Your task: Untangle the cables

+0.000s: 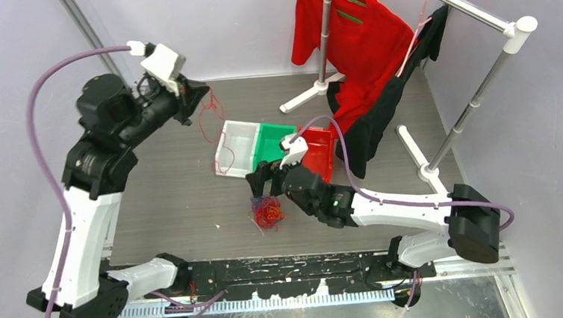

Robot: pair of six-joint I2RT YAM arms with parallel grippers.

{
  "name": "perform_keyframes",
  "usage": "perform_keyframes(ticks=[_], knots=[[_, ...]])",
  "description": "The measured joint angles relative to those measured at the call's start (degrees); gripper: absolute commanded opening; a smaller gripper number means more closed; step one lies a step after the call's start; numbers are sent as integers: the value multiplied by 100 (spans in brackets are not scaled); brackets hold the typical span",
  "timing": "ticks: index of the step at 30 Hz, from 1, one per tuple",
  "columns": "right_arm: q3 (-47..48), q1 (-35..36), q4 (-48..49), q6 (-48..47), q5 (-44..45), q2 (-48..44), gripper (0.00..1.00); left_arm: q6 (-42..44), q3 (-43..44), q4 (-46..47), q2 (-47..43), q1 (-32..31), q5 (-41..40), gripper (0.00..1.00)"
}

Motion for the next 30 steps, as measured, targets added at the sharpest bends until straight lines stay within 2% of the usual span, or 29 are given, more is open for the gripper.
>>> perform_keyframes(ticks=[5, 13, 22, 30], knots=[[111, -378, -142, 44, -66, 131, 90, 227, -315, 96, 380, 0, -94, 0], [-52, -492, -264, 201, -85, 48, 88, 772, -839, 514, 723, 0, -291, 0], [-398, -527, -330, 387, -52, -122, 86, 1290, -446, 807, 1338, 0, -476, 0], [-498, -527, -326, 483, -39, -157, 86, 1539, -63, 953, 1541, 0, -619, 0]])
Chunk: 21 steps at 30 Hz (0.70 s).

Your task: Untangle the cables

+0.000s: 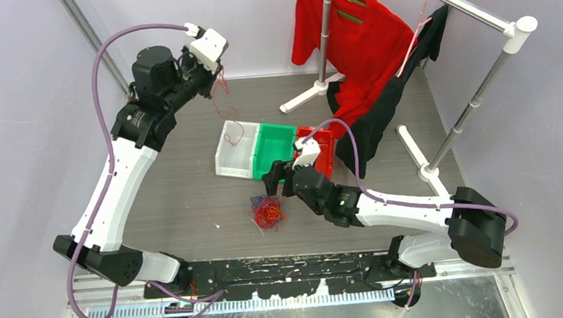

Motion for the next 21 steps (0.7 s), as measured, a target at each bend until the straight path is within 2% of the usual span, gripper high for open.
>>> perform_keyframes(ticks=[4, 14, 21], knots=[[-48, 0, 2, 50, 4, -4, 85, 44, -350, 164, -90, 0, -28, 0], [-168, -2, -76, 107, 136, -315, 85, 55, -2190, -127, -269, 0, -131, 0], [-177, -22, -87, 136, 166, -317, 85, -94, -2240, -343, -103, 0, -127, 0]])
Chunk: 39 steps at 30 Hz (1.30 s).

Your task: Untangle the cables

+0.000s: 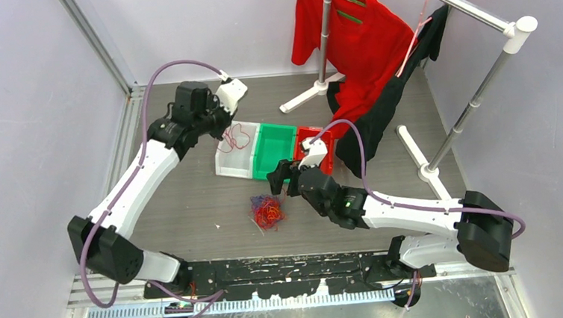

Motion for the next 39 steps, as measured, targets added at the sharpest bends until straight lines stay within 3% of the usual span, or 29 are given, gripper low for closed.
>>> perform_keyframes(ticks=[14, 30, 32, 34, 36, 39], knots=[[-107, -162, 11, 98, 153, 2, 84, -450, 715, -170, 1620, 0, 133, 0], [-214, -612, 94, 302, -111, 109, 80, 286, 96, 1069, 2605, 7, -63, 0], [-221, -634, 94, 319, -146, 109, 80, 330, -2, 1150, 2684, 20, -125, 8], [-221, -643, 94, 321, -173, 109, 81, 398, -37, 1167, 2734, 37, -160, 31], [-221, -649, 87, 323, -199, 109, 81, 468, -33, 1139, 2769, 50, -184, 46], [-221, -654, 66, 334, -245, 107, 81, 501, 221, 723, 2830, 59, -188, 54]])
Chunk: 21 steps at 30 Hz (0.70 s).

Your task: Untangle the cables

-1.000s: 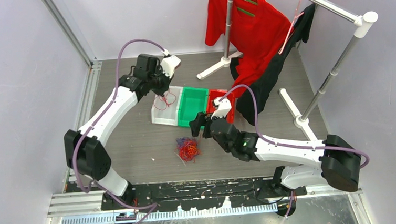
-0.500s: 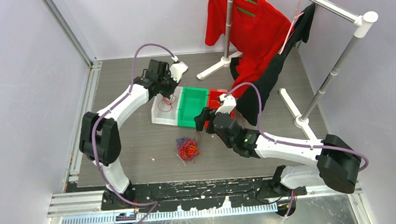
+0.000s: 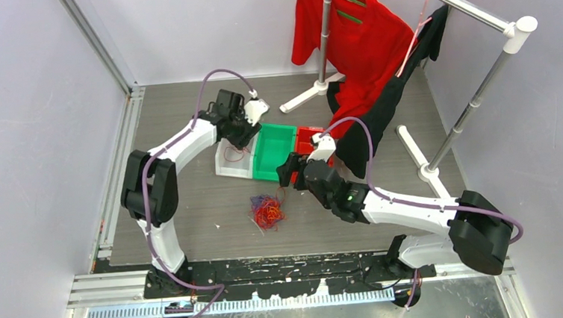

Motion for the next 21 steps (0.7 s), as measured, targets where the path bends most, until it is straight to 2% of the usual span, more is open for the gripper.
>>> perform_keyframes(ticks=[3, 7, 8, 11, 15, 21], knots=[[0, 0, -55, 2, -46, -7, 81, -26, 518, -525, 48, 37, 83, 63], [0, 0, -155, -4, -111, -70, 81, -98, 1233, -1084, 39, 146, 286, 93], [0, 0, -192, -4, -129, -98, 81, -111, 1436, -1298, 35, 181, 363, 97], [0, 0, -313, -20, -166, -216, 81, -105, 1823, -1801, -61, 289, 608, 98], [0, 0, -411, -24, -190, -424, 81, -212, 1788, -2144, -411, 564, 859, 91], [-44, 0, -420, -22, -229, -533, 81, -457, 520, -1711, -925, 1069, 710, 88]])
